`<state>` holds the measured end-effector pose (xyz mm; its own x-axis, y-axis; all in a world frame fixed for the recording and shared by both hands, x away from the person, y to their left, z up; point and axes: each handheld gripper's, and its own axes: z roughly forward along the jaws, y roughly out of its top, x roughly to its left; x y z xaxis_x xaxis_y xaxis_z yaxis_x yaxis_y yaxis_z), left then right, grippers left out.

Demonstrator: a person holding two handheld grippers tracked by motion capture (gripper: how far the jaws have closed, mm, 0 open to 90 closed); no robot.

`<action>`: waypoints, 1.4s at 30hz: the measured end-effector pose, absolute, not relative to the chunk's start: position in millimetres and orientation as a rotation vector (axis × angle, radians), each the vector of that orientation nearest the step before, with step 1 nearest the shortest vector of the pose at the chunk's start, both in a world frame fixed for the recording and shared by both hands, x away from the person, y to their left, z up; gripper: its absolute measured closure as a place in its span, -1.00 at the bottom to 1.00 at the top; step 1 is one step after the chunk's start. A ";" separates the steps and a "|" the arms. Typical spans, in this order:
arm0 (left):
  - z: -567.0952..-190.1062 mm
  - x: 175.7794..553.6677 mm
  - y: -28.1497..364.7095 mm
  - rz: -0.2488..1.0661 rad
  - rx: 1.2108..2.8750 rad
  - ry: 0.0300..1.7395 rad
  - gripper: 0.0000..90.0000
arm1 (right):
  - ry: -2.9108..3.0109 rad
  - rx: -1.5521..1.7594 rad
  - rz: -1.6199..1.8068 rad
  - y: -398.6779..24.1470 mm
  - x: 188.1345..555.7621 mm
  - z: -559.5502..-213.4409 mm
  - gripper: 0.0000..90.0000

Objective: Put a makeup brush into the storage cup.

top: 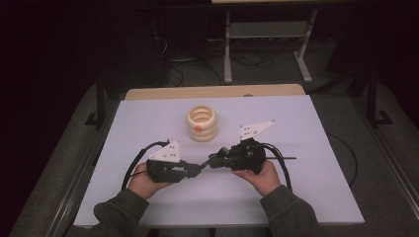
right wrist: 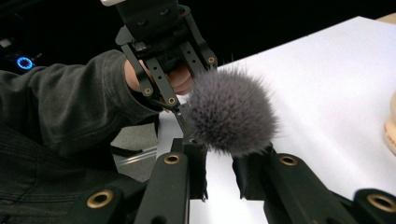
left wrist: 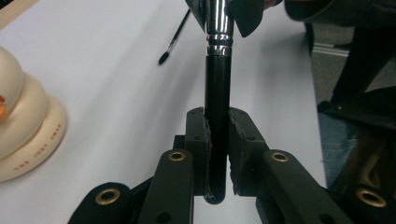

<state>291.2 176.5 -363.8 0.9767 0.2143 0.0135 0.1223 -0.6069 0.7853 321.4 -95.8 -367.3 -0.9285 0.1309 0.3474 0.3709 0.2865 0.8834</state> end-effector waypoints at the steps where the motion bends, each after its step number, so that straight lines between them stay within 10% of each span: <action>1: -364.2 290.6 175.7 0.134 2.236 0.236 0.75 | -2.356 -0.472 -1.684 -95.8 321.6 -367.0 0.67; 42: -382.8 275.6 201.4 0.205 2.261 0.410 0.27 | -2.581 -0.535 -1.415 -104.4 343.0 -350.2 0.68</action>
